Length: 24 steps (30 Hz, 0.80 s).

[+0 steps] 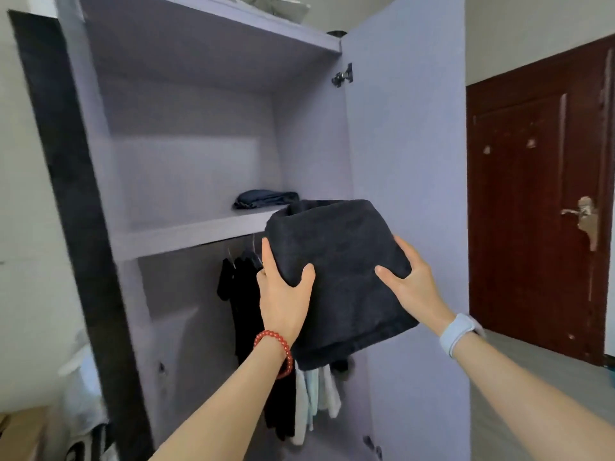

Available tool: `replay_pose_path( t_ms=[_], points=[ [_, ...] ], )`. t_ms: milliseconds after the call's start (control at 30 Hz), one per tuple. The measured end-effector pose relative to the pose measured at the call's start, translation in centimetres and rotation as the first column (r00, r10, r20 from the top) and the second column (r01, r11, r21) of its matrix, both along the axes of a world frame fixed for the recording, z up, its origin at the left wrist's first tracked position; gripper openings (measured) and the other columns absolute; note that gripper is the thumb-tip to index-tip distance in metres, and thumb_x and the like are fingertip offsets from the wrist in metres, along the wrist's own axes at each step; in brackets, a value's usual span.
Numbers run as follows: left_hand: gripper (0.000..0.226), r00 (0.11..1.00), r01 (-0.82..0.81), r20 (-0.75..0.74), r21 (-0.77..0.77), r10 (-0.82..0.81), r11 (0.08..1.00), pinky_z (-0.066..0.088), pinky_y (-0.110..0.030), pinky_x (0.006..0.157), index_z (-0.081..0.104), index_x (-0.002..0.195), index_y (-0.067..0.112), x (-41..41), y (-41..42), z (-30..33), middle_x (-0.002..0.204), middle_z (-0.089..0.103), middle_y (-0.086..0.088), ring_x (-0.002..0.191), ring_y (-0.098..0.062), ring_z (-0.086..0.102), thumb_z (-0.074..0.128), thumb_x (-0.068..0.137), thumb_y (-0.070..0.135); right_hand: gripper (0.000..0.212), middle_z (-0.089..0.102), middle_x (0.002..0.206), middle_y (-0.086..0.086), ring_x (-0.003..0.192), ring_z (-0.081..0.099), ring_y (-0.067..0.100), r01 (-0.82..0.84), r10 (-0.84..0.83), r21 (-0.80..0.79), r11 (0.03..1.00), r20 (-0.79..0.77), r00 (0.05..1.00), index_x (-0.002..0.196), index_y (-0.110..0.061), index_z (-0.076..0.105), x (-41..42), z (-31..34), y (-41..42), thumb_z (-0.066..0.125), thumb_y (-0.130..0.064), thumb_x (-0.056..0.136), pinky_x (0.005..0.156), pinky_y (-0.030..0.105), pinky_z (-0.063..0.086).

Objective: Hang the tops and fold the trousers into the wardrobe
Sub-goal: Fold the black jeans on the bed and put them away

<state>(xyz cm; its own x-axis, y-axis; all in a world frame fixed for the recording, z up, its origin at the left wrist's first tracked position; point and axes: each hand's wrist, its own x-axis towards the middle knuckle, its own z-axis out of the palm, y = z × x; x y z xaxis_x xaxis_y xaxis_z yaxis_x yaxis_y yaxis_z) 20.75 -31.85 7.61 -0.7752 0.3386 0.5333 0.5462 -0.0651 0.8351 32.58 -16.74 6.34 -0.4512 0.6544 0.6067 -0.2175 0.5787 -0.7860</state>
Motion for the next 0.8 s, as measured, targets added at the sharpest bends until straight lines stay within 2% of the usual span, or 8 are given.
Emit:
replay_pose_path(
  t_ms=[100, 200, 267, 333, 467, 567, 667, 800],
  points=[
    [0.082, 0.996, 0.027, -0.09, 0.082, -0.019, 0.996, 0.036, -0.024, 0.089, 0.008, 0.144, 0.049, -5.4, 7.3, 3.3, 0.131, 0.041, 0.008, 0.09, 0.005, 0.045, 0.063, 0.084, 0.037, 0.052, 0.047, 0.113, -0.029, 0.096, 0.05, -0.016, -0.014, 0.017, 0.034, 0.999, -0.08, 0.997, 0.132, -0.027, 0.04, -4.7, 3.2, 6.9, 0.062, -0.011, 0.087, 0.074, -0.005, 0.037],
    [0.081, 0.988, 0.049, -0.151, 0.119, -0.031, 0.992, 0.041, -0.028, 0.092, 0.011, 0.144, 0.048, -11.0, 13.2, 7.0, 0.133, 0.044, 0.008, 0.103, -0.004, 0.05, 0.064, 0.083, 0.037, 0.059, 0.046, 0.122, -0.019, 0.108, 0.047, -0.001, -0.033, 0.041, 0.065, 0.997, -0.118, 0.992, 0.14, -0.022, 0.036, -9.6, 6.7, 12.4, 0.062, -0.013, 0.088, 0.085, 0.007, 0.038],
    [0.08, 0.985, 0.035, -0.175, 0.142, -0.01, 0.989, 0.039, -0.026, 0.09, 0.011, 0.144, 0.047, -14.3, 15.8, 9.1, 0.137, 0.04, 0.011, 0.105, -0.004, 0.048, 0.063, 0.084, 0.038, 0.06, 0.044, 0.121, -0.019, 0.11, 0.044, 0.001, -0.046, 0.061, 0.108, 0.993, -0.136, 0.989, 0.141, -0.021, 0.035, -12.8, 9.1, 15.1, 0.062, -0.014, 0.088, 0.09, 0.016, 0.037],
    [0.08, 0.979, 0.02, -0.202, 0.174, 0.015, 0.985, 0.037, -0.027, 0.092, 0.01, 0.145, 0.045, -17.9, 18.0, 10.9, 0.139, 0.036, 0.011, 0.107, -0.003, 0.044, 0.062, 0.085, 0.036, 0.059, 0.045, 0.124, -0.018, 0.111, 0.045, 0.001, -0.071, 0.095, 0.146, 0.987, -0.162, 0.982, 0.14, -0.022, 0.036, -16.7, 11.0, 17.6, 0.062, -0.015, 0.088, 0.091, 0.016, 0.037],
    [0.08, 0.951, -0.058, -0.286, 0.217, 0.12, 0.974, 0.037, -0.029, 0.095, 0.008, 0.146, 0.041, -26.0, 21.6, 15.2, 0.143, 0.035, 0.005, 0.116, -0.009, 0.043, 0.061, 0.087, 0.035, 0.058, 0.046, 0.125, -0.015, 0.112, 0.045, 0.002, -0.116, 0.162, 0.217, 0.969, -0.207, 0.965, 0.14, -0.021, 0.036, -25.7, 15.2, 22.2, 0.062, -0.015, 0.088, 0.086, 0.005, 0.036],
    [0.08, 0.916, -0.109, -0.356, 0.221, 0.184, 0.969, 0.036, -0.026, 0.09, 0.006, 0.148, 0.037, -31.7, 22.8, 18.3, 0.143, 0.036, 0.001, 0.115, -0.01, 0.043, 0.06, 0.088, 0.037, 0.057, 0.048, 0.124, -0.011, 0.112, 0.046, 0.004, -0.153, 0.217, 0.258, 0.954, -0.239, 0.947, 0.139, -0.018, 0.038, -32.4, 18.3, 24.4, 0.062, -0.014, 0.088, 0.091, 0.016, 0.037],
    [0.08, 0.879, -0.175, -0.4, 0.237, 0.26, 0.956, 0.034, -0.027, 0.09, 0.004, 0.148, 0.033, -38.7, 24.0, 20.8, 0.143, 0.036, -0.001, 0.123, -0.019, 0.043, 0.058, 0.089, 0.038, 0.055, 0.052, 0.126, -0.006, 0.111, 0.051, 0.007, -0.202, 0.278, 0.284, 0.937, -0.259, 0.925, 0.138, -0.014, 0.041, -40.9, 21.1, 26.5, 0.063, -0.013, 0.087, 0.091, 0.018, 0.041],
    [0.076, 0.837, -0.313, -0.396, 0.218, 0.377, 0.924, 0.035, -0.028, 0.086, 0.007, 0.148, 0.034, -47.7, 25.0, 23.4, 0.14, 0.041, -0.005, 0.122, -0.027, 0.046, 0.055, 0.09, 0.043, 0.054, 0.055, 0.126, 0.003, 0.109, 0.054, 0.013, -0.303, 0.366, 0.273, 0.913, -0.217, 0.905, 0.136, -0.012, 0.043, -51.6, 24.1, 28.5, 0.064, -0.011, 0.086, 0.093, 0.024, 0.045]
  ],
)
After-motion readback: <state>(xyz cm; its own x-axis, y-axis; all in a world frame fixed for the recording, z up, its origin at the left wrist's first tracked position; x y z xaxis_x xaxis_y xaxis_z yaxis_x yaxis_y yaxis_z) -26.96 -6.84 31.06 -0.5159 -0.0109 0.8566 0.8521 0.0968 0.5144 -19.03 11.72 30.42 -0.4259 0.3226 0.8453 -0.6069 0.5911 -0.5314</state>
